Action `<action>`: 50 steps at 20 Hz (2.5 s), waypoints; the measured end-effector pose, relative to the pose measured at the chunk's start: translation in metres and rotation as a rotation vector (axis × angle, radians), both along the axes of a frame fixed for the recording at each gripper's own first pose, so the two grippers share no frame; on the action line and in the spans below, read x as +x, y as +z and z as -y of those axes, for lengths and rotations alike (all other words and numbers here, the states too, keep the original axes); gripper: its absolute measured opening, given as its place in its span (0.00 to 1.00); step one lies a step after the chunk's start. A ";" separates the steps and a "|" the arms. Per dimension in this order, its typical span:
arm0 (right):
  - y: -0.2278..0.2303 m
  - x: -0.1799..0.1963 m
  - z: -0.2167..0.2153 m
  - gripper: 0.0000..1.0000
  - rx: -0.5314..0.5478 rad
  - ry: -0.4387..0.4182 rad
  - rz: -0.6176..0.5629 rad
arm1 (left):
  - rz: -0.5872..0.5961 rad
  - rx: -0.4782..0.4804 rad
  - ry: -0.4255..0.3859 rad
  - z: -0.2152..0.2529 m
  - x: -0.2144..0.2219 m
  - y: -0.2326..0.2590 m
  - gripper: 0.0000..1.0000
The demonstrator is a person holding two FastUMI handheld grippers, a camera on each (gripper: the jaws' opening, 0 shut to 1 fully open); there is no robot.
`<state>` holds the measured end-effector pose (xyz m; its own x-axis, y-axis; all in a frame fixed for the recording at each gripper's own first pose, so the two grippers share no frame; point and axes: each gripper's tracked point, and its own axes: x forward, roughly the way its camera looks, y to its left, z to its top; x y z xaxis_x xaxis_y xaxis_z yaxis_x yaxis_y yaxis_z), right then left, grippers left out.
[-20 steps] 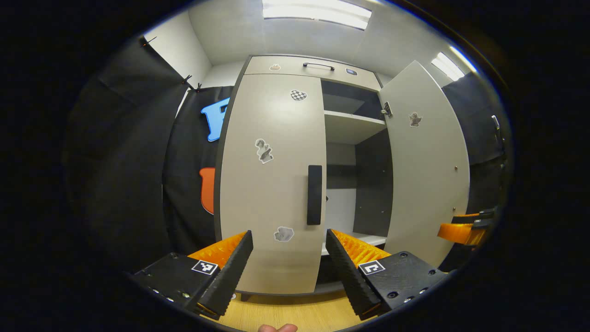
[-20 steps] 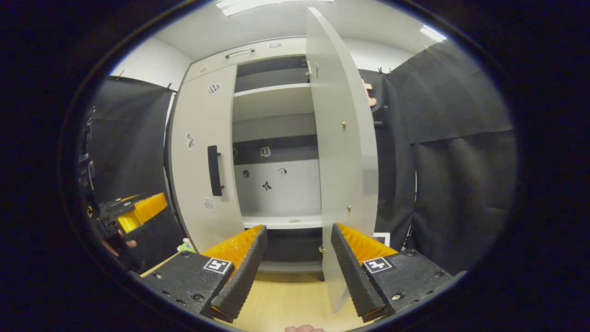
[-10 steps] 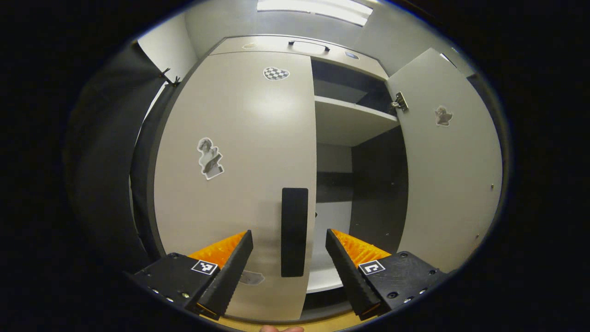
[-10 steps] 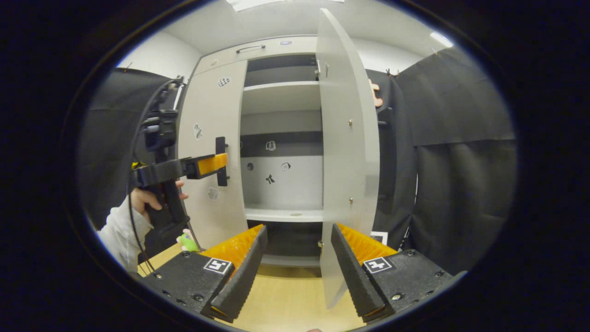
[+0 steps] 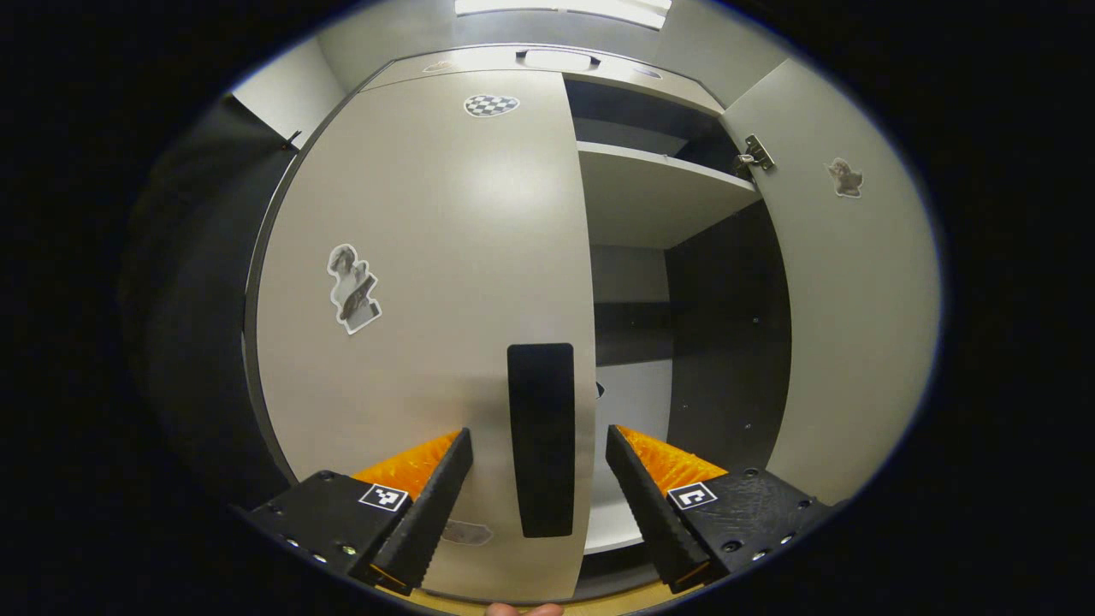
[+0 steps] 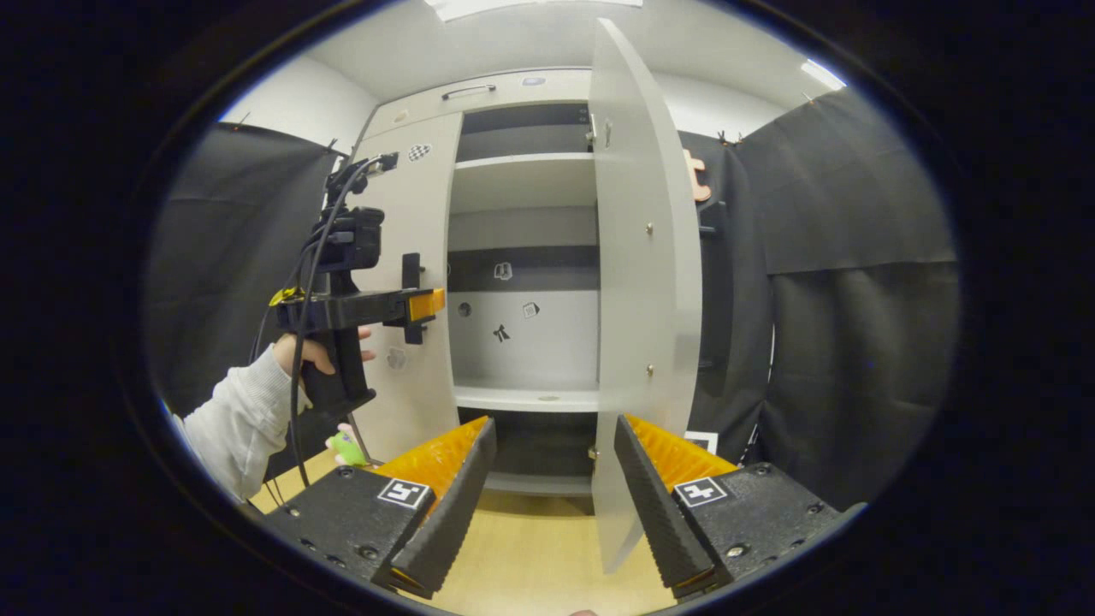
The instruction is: Open the right door of the double-door shoe cabinet with the right hand, and open the left door with the left hand.
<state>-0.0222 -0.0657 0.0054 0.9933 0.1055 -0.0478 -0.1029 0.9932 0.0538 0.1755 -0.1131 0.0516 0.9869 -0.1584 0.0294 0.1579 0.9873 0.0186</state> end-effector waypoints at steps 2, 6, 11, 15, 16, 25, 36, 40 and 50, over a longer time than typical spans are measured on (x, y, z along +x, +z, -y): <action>0.000 0.002 0.001 0.89 0.008 0.000 -0.003 | -0.004 -0.012 -0.005 0.000 0.000 0.000 0.94; -0.003 0.002 0.001 0.89 0.018 0.001 -0.006 | -0.010 -0.028 0.000 -0.001 0.000 0.001 0.94; -0.006 0.002 0.006 0.89 0.022 -0.008 -0.008 | -0.007 -0.039 0.039 -0.010 0.004 0.000 0.65; -0.010 0.003 0.009 0.89 0.029 -0.013 -0.017 | -0.030 -0.086 -0.031 0.004 0.001 -0.002 0.39; -0.011 0.003 0.008 0.89 0.031 -0.011 -0.020 | -0.033 -0.068 -0.037 0.004 0.001 -0.003 0.28; -0.015 0.001 0.007 0.89 0.022 -0.006 -0.026 | -0.025 -0.070 -0.097 0.003 -0.006 -0.002 0.04; -0.018 -0.017 0.015 0.89 0.023 -0.039 -0.027 | -0.061 -0.032 -0.086 -0.019 -0.066 0.005 0.04; -0.018 -0.015 0.008 0.89 0.023 -0.019 -0.027 | -0.058 -0.013 -0.105 -0.037 -0.094 0.006 0.04; -0.018 -0.001 -0.013 0.89 0.016 0.025 -0.031 | -0.066 -0.003 -0.031 -0.099 -0.141 0.009 0.03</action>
